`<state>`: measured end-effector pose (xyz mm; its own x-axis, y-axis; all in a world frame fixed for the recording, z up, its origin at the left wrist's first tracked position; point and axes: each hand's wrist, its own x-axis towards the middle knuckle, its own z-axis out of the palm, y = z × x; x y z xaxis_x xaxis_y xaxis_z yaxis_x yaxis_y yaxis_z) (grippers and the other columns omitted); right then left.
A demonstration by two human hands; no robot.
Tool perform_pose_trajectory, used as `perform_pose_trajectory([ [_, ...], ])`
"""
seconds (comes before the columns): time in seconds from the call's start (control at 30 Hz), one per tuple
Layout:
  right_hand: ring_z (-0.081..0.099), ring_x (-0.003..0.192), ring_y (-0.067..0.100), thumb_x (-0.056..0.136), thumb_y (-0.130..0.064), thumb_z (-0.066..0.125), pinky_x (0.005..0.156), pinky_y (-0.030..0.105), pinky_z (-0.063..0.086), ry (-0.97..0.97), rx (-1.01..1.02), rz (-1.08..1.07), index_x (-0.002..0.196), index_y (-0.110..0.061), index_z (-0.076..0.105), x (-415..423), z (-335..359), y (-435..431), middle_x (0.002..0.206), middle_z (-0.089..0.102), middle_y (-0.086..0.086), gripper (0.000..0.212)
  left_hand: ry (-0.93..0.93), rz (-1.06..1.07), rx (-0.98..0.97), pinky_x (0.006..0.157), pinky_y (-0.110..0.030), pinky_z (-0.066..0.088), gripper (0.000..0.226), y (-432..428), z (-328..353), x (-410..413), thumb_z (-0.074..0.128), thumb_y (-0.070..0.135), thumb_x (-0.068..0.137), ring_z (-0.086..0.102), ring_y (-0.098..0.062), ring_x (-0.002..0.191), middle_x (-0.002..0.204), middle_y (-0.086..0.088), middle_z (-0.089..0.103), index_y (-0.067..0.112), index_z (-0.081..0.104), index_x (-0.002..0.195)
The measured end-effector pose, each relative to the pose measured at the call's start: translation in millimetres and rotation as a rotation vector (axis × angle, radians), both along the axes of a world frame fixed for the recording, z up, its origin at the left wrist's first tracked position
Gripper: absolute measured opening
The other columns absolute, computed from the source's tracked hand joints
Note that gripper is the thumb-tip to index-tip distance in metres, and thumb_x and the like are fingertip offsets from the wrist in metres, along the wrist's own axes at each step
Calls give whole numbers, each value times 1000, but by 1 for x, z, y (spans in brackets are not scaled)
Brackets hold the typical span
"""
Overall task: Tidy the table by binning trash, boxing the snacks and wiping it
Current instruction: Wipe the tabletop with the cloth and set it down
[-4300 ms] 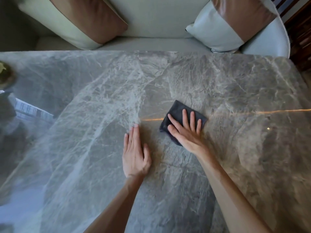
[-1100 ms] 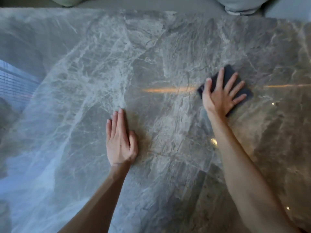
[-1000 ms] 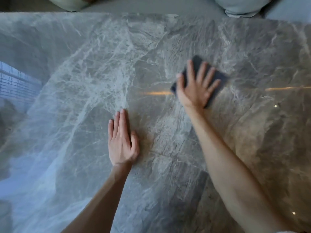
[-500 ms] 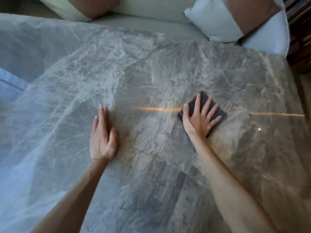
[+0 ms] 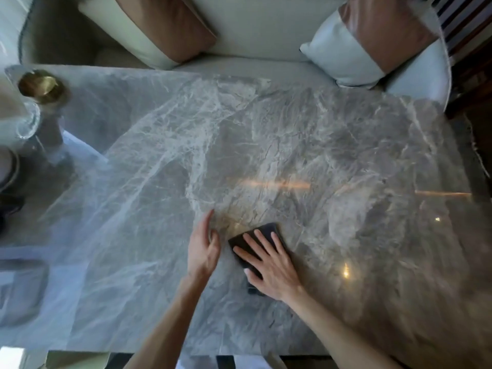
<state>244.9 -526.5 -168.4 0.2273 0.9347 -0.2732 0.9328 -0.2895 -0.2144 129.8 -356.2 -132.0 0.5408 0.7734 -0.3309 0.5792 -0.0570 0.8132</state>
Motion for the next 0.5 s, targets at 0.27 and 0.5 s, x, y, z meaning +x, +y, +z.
perform_pose_trajectory([
  [0.27,16,148,16,99,-50,24,118,44,16,145,-70,-386,147,-34,32,-12,14,-4,159,18,-6,51,178,-49,13,104,-30,37,42,-61,6,13,43,11,95,49,-25,124,132,-9,56,10,47,137],
  [0.5,41,138,16,97,-38,30,112,30,37,107,-49,-516,143,-24,42,-14,13,-17,151,39,0,50,320,-138,-76,90,-30,46,29,-61,-2,47,60,18,89,56,-27,101,116,-11,50,10,54,116],
])
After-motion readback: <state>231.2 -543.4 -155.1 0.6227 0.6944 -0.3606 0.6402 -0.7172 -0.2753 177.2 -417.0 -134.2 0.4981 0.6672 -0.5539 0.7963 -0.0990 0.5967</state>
